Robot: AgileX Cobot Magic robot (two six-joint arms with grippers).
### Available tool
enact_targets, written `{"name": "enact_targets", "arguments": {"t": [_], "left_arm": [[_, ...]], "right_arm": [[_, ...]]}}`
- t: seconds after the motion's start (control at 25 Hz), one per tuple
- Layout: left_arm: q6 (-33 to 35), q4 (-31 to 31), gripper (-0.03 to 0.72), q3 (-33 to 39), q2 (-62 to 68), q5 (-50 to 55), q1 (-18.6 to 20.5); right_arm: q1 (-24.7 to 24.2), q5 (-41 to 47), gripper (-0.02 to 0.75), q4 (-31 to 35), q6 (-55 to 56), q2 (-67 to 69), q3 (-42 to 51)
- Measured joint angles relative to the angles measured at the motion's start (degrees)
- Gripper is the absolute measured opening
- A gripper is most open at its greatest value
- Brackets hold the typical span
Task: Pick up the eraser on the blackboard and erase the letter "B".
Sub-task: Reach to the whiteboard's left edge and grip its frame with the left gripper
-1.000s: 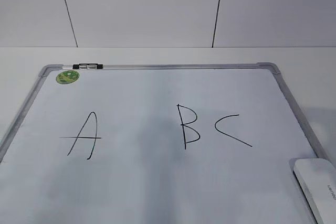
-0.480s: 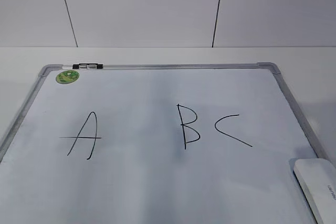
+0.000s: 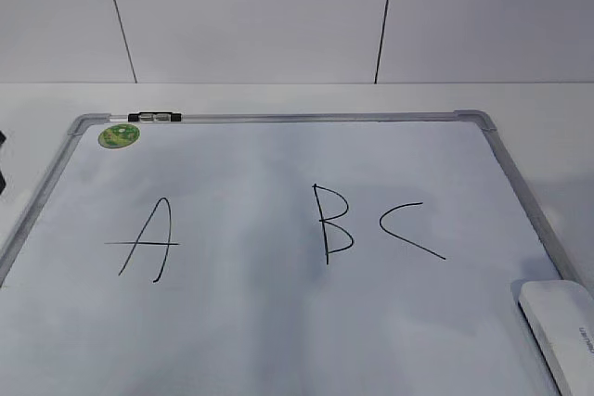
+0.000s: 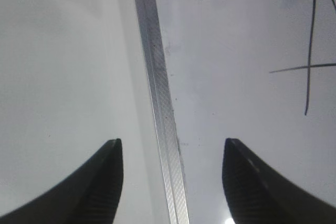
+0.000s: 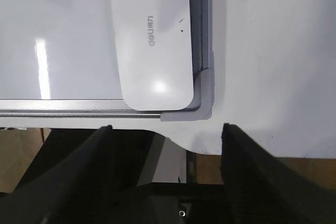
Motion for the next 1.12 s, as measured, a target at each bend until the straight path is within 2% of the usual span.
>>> {"name": "enact_targets", "arguments": {"t": [0.36,1.12], "left_arm": [[0.0,1.9,0.434,-2.0,10.3,-5.5,0.0],[0.0,3.4,0.433,-2.1,18.2,-10.1,2.4]], "right_arm": [[0.0,0.0,0.501,0.0,0.0,0.0,-0.1],[0.0,-0.1,0.501,0.2,0.0,0.0,-0.1]]}}
